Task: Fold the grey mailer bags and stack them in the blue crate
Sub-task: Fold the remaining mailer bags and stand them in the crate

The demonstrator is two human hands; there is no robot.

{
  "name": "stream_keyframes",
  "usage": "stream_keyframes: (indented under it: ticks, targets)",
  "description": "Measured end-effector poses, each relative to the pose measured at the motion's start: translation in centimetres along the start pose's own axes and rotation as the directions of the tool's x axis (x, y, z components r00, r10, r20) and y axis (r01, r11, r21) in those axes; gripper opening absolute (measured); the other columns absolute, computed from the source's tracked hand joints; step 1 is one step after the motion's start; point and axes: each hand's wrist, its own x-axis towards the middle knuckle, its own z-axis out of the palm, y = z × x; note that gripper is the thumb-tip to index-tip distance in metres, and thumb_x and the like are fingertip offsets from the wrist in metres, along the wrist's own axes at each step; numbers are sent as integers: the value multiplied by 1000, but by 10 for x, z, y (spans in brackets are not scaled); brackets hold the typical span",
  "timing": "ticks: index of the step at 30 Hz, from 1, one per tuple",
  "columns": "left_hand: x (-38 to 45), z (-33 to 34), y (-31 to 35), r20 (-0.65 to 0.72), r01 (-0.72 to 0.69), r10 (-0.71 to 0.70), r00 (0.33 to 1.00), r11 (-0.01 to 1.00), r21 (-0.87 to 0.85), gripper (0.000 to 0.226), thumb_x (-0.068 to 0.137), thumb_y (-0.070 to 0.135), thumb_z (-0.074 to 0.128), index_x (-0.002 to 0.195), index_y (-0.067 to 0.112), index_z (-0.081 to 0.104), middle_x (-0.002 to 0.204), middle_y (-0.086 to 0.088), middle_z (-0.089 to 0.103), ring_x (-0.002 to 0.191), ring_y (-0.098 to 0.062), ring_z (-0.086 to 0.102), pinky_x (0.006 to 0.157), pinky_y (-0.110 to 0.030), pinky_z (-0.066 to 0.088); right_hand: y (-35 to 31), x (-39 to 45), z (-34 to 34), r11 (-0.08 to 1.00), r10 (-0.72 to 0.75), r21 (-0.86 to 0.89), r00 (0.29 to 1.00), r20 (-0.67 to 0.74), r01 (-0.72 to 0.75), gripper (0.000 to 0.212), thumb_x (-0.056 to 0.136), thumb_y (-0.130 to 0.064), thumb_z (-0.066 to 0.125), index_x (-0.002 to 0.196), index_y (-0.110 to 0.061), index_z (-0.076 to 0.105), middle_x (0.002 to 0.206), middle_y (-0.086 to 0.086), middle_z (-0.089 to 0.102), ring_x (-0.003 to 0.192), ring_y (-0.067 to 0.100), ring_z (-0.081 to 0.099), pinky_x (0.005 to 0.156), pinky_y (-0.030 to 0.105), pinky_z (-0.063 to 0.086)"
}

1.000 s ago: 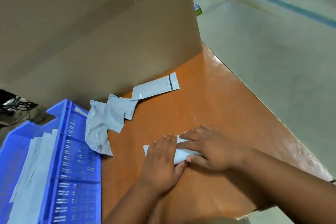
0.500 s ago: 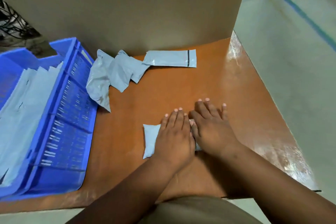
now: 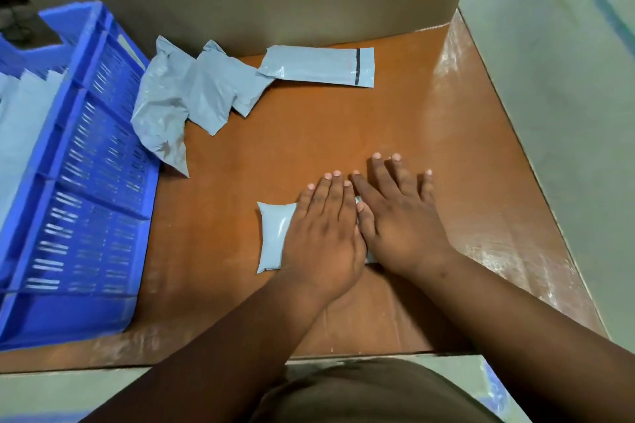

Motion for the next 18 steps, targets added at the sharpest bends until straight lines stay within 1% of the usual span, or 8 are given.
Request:
stream_keyframes:
  ticks: [4, 6, 9, 14, 16, 18]
  targets:
    - [0, 4, 0, 9, 5, -4, 1000, 999, -50, 69, 105, 33, 20, 166, 3, 25, 175, -15, 19, 164, -27, 9, 131, -49, 13, 1, 0, 1, 1000, -13, -4, 1000, -12, 13, 62, 108, -53, 11, 168, -39, 17, 179, 0, -6, 164, 30, -10, 127, 67, -3]
    - [0, 6, -1, 12, 7, -6, 1000, 997, -73, 69, 105, 34, 20, 168, 5, 21, 177, -13, 14, 165, -24, 4, 131, -48, 12, 0, 1, 2, 1000, -10, -4, 1000, -5, 10, 62, 108, -53, 11, 168, -40, 17, 179, 0, -4, 164, 30, -9, 128, 66, -3]
    - [0, 7, -6, 23, 5, -2, 1000, 993, -115, 70, 105, 36, 17, 168, 7, 20, 178, -10, 11, 165, -22, 3, 132, -47, 10, -2, 3, -2, 1000, -6, -2, 1000, 22, 6, 65, 106, -55, 6, 168, -39, 16, 179, -1, -2, 164, 29, -11, 128, 64, -6]
    - [-2, -3, -14, 73, -1, 13, 997, 988, -153, 70, 108, 45, 11, 171, 15, 10, 179, -2, 0, 164, -14, -10, 132, -45, 7, -4, 1, -11, 1000, -1, -30, 999, 53, 3, 67, 106, -58, 3, 168, -38, 15, 179, -1, -3, 163, 28, -15, 126, 68, -7]
    - [-6, -12, -21, 62, 31, -23, 998, 992, -120, 72, 107, 50, 5, 171, 18, 8, 179, -1, -2, 164, -14, -10, 133, -46, 4, -7, 0, -16, 996, -11, -84, 1000, 24, 13, 66, 108, -58, 7, 168, -34, 20, 179, 1, -1, 163, 30, -14, 124, 70, -9]
    - [-10, -21, -33, 21, 58, -57, 998, 996, -66, 73, 106, 51, 3, 170, 17, 11, 179, -3, 2, 164, -17, -7, 134, -45, 2, -16, 2, -22, 991, -51, -130, 997, -52, 44, 66, 108, -54, 12, 167, -28, 27, 179, 5, 4, 164, 32, -9, 124, 71, -10]
